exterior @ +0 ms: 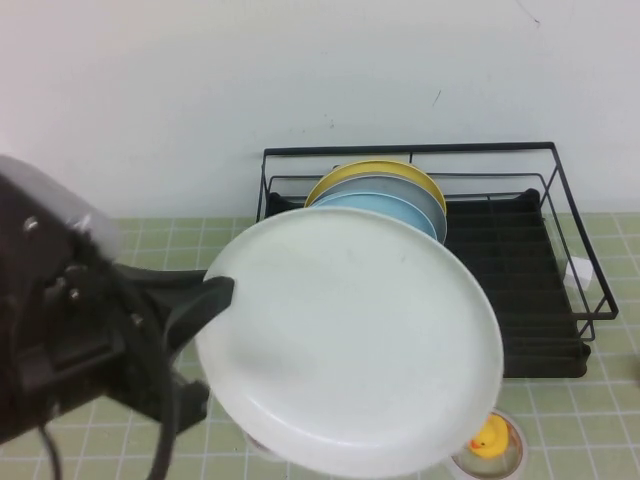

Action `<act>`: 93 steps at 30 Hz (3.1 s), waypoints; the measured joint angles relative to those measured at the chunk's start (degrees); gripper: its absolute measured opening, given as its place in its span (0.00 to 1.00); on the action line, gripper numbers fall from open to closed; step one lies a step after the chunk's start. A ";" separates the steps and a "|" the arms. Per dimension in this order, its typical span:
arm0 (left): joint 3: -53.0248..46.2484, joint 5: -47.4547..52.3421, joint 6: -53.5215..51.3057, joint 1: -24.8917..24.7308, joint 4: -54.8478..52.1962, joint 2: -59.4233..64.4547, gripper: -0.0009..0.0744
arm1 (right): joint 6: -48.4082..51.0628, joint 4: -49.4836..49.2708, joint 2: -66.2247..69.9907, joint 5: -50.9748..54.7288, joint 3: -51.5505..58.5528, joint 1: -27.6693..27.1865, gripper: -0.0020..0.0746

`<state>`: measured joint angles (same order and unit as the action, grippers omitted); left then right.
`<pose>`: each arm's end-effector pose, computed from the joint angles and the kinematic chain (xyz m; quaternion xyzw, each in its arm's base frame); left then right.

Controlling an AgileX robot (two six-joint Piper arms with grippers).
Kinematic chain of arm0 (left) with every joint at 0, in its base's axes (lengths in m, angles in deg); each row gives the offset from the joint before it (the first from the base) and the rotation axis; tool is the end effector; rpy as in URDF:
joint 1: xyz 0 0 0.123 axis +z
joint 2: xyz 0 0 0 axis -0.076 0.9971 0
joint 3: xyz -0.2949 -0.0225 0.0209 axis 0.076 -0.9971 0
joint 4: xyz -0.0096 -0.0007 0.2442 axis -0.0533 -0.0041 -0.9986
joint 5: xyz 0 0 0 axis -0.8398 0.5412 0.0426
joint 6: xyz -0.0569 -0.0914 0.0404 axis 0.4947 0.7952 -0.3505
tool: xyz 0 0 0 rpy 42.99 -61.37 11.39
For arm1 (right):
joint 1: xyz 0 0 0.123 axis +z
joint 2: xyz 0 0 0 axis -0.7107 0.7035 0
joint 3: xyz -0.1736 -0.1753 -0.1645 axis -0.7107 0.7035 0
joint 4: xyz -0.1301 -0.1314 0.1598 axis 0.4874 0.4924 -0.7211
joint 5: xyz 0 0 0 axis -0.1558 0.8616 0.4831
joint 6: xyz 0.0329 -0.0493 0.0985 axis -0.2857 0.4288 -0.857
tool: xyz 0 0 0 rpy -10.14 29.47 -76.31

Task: Place plate on rack
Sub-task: Hand over the plate, then place the plate on the rack

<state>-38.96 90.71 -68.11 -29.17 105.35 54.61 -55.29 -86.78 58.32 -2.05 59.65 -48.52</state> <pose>0.1644 -0.1094 0.3349 0.2450 0.7713 -0.2320 0.5396 0.0565 0.0513 0.3005 -0.1060 0.7990 0.1918 0.5600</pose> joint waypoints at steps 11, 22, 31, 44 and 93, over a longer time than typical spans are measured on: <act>-3.60 -0.53 -2.90 -0.81 1.79 -5.13 0.03 | 31.50 -22.04 24.66 18.85 -18.22 0.00 0.60; -3.60 0.71 -26.28 -0.81 25.30 -5.13 0.03 | 40.16 -30.52 34.33 25.35 -22.78 3.29 0.65; -3.60 3.60 -38.54 -0.81 38.46 -2.87 0.03 | 35.84 -30.66 37.18 20.62 -23.02 12.81 0.65; -3.63 3.87 -41.96 -0.81 44.34 -1.42 0.03 | 35.27 -27.46 48.10 13.62 -23.02 24.81 0.32; -26.97 -0.65 -14.16 -0.81 46.22 -34.86 0.01 | 68.80 -8.57 105.77 2.50 -75.48 19.53 0.22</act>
<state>-65.93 90.06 -82.27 -29.99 151.57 19.75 13.51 -95.35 164.09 0.45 -15.83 -28.99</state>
